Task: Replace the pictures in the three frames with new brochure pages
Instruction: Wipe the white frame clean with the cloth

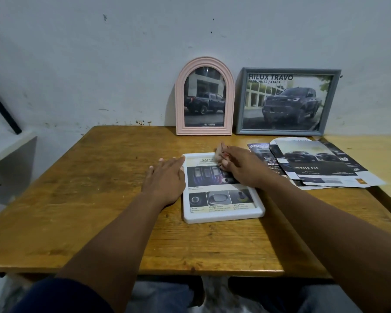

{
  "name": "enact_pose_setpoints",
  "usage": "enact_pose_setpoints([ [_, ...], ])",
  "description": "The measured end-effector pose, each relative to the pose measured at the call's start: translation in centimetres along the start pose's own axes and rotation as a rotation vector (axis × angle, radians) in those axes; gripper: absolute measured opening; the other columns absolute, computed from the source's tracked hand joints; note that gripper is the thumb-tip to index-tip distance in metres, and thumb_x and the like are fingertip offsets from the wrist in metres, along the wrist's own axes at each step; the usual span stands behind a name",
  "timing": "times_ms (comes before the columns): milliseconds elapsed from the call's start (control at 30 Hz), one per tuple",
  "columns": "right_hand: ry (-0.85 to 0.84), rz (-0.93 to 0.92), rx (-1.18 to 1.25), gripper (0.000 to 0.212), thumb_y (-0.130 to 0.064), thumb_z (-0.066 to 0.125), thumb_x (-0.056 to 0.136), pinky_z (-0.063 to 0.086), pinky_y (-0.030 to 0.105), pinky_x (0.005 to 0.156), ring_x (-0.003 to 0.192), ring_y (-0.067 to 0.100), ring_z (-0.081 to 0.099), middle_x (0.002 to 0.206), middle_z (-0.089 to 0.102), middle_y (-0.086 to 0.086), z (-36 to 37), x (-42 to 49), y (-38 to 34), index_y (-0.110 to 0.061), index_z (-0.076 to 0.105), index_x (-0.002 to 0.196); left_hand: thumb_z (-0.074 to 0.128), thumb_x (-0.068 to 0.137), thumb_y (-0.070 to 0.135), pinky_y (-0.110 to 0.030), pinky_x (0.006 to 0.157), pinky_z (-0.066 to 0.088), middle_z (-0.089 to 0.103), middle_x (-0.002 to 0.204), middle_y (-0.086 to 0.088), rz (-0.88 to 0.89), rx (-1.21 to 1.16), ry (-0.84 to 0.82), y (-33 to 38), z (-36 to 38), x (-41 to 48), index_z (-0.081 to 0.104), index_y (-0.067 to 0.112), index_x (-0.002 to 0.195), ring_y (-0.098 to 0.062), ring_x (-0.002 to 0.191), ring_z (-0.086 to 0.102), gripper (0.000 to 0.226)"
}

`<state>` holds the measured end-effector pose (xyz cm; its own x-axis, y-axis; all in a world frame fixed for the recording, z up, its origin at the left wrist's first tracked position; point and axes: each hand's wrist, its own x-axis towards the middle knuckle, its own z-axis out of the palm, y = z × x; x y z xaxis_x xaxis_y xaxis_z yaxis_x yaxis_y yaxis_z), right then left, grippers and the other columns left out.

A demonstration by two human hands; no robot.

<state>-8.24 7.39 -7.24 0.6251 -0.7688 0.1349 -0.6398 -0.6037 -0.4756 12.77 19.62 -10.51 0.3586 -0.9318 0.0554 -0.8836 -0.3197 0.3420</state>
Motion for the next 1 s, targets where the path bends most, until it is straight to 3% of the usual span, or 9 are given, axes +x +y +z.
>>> enact_pose_setpoints([
  [67, 0.035, -0.024, -0.059, 0.046, -0.045, 0.041, 0.104, 0.036, 0.045, 0.109, 0.137, 0.028, 0.041, 0.150, 0.047, 0.005, 0.2, 1.4, 0.6, -0.026, 0.044, 0.146, 0.023, 0.109, 0.037, -0.049, 0.125, 0.006, 0.022, 0.168, 0.003, 0.001, 0.006, 0.006, 0.0, 0.1, 0.0, 0.018, 0.034, 0.162, -0.026, 0.157, 0.008, 0.053],
  [133, 0.011, -0.004, -0.114, 0.053, -0.049, 0.033, 0.105, 0.020, 0.051, 0.120, 0.151, 0.030, 0.018, 0.163, 0.027, 0.003, 0.2, 2.5, 0.8, -0.028, 0.031, 0.154, 0.022, 0.109, 0.037, -0.049, 0.125, 0.006, 0.023, 0.168, 0.003, 0.001, 0.015, 0.007, 0.0, 0.2, 0.0, 0.018, 0.034, 0.162, -0.026, 0.157, 0.008, 0.053],
  [233, -0.104, 0.042, -0.219, 0.059, -0.048, 0.024, 0.107, 0.007, 0.048, 0.122, 0.155, 0.025, 0.001, 0.168, 0.006, 0.003, 1.2, 2.8, 1.0, -0.024, 0.016, 0.160, 0.021, 0.109, 0.037, -0.048, 0.125, 0.005, 0.021, 0.168, 0.005, -0.009, 0.011, 0.007, 0.1, 0.2, 0.0, 0.018, 0.035, 0.162, -0.025, 0.157, 0.008, 0.053],
  [833, -0.066, 0.072, -0.130, 0.058, -0.040, 0.026, 0.108, -0.002, 0.040, 0.122, 0.155, 0.023, 0.001, 0.168, 0.005, 0.008, 1.9, -10.6, -1.1, -0.015, 0.018, 0.159, 0.024, 0.109, 0.035, -0.054, 0.124, 0.008, 0.025, 0.167, 0.001, -0.030, -0.001, 0.020, 0.5, 0.3, 0.0, 0.024, 0.034, 0.161, -0.032, 0.156, 0.013, 0.052],
  [933, -0.012, 0.072, -0.059, 0.055, -0.039, 0.028, 0.108, 0.003, 0.042, 0.123, 0.154, 0.023, 0.009, 0.166, 0.017, 0.008, 2.0, -12.5, -1.6, -0.014, 0.028, 0.157, 0.024, 0.108, 0.035, -0.055, 0.124, 0.007, 0.025, 0.168, 0.001, -0.036, -0.003, 0.009, 0.6, 0.2, 0.1, 0.024, 0.034, 0.161, -0.033, 0.155, 0.012, 0.052],
  [1000, 0.090, 0.068, -0.067, 0.045, -0.033, 0.036, 0.107, 0.018, 0.042, 0.120, 0.149, 0.026, 0.028, 0.159, 0.036, 0.008, 2.3, -13.8, -2.2, -0.014, 0.043, 0.147, 0.024, 0.108, 0.035, -0.056, 0.124, 0.007, 0.024, 0.168, 0.001, -0.042, -0.005, -0.001, 0.7, 0.1, 0.2, 0.024, 0.035, 0.161, -0.033, 0.156, 0.012, 0.052],
])
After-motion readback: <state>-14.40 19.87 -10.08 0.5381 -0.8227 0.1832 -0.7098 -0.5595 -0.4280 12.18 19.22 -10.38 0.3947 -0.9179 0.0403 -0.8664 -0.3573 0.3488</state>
